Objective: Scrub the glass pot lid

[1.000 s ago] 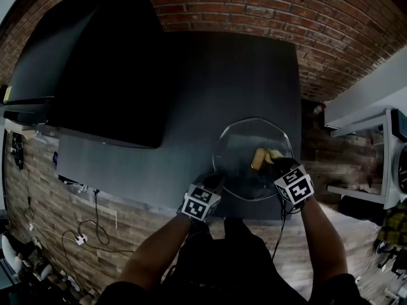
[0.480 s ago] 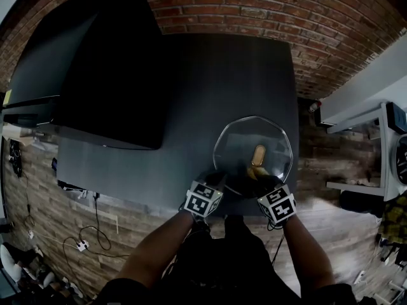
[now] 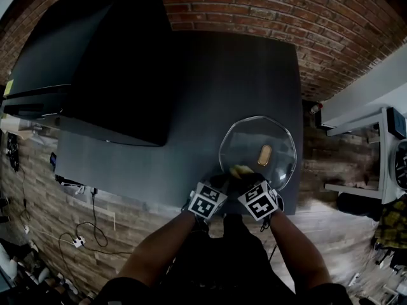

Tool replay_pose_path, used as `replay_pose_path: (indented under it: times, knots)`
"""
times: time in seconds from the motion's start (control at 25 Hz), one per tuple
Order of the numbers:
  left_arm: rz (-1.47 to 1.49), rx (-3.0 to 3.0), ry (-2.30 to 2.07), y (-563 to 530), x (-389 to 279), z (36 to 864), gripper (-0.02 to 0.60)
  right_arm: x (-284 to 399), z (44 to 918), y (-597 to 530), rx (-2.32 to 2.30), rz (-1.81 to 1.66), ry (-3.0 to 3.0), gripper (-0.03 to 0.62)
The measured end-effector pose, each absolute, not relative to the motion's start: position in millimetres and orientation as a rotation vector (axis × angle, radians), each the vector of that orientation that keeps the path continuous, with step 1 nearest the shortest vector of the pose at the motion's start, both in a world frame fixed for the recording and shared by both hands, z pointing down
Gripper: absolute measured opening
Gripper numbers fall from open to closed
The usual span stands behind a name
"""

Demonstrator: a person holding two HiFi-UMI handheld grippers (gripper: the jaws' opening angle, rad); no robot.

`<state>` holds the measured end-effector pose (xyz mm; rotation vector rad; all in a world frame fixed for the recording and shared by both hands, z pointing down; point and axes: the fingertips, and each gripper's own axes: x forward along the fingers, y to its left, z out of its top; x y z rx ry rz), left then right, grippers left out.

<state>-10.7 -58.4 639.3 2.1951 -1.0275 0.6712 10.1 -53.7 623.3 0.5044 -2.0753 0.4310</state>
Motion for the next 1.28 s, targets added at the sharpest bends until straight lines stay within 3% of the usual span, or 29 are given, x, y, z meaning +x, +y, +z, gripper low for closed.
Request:
replay_pose_path:
  times: [0.64,1.28]
  knots:
    - [0.654,2.203,-1.022,-56.5,-8.9,641.7,0.031,-46.4,629.1,-108.7,0.363,0.361,-1.927,0.043]
    - [0.646,2.194,-1.026,-57.5,-9.5,640.8,0.031,-43.5,632.3,-210.4,0.416,0.443,-1.861,0.043]
